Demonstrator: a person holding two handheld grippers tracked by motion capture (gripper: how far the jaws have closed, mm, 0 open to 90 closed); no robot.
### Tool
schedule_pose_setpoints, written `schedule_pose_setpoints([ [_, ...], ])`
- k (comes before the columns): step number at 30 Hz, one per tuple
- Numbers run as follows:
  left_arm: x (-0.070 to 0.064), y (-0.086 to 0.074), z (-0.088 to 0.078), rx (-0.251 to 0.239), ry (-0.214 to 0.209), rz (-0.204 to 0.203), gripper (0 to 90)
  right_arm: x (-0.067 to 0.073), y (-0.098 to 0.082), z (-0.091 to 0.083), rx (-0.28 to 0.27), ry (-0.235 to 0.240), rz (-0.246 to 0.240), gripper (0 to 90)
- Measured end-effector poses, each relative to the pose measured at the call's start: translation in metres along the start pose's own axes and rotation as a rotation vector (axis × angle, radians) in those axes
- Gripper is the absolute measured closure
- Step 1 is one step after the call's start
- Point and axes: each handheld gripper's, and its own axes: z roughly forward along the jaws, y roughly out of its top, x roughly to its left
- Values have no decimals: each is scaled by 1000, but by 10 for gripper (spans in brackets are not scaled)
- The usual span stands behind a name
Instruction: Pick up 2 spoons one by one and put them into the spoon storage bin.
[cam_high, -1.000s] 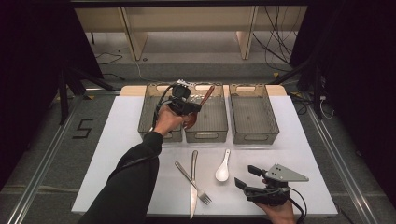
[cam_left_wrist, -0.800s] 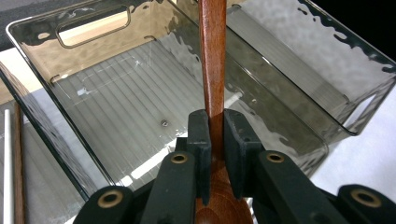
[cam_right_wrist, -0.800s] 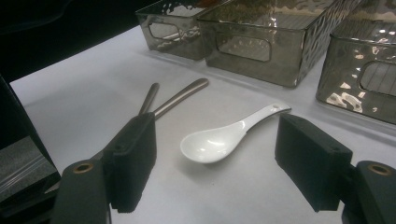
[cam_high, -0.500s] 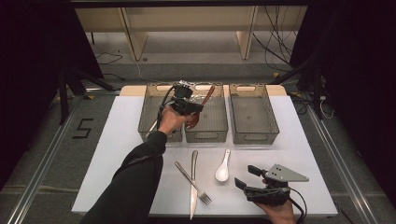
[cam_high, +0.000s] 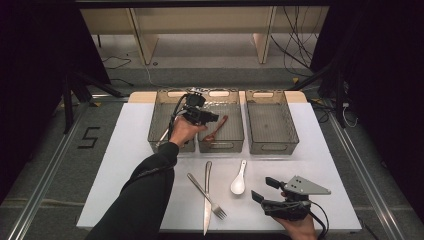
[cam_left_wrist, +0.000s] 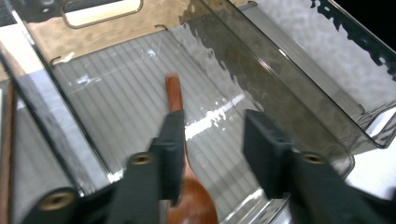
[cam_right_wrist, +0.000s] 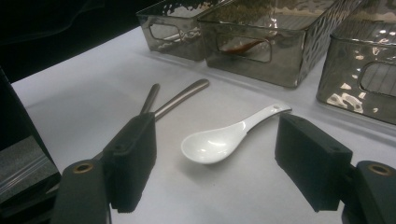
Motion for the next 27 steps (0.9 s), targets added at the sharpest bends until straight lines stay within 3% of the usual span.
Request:
schedule_pose_setpoints([
  [8, 3, -15, -28, 9, -34, -11, 392, 1, 0, 1, 5, 0, 2, 301],
  [14, 1, -38, -58, -38, -69, -7, 318, 5, 1, 5, 24, 7, -5, 302],
  [22, -7, -72, -92, -85, -83, 35, 278, 7, 6, 12, 48, 8, -10, 305],
  [27, -8, -96, -107, -116, -88, 36, 263, 11, 11, 20, 74, 21, -26, 308],
])
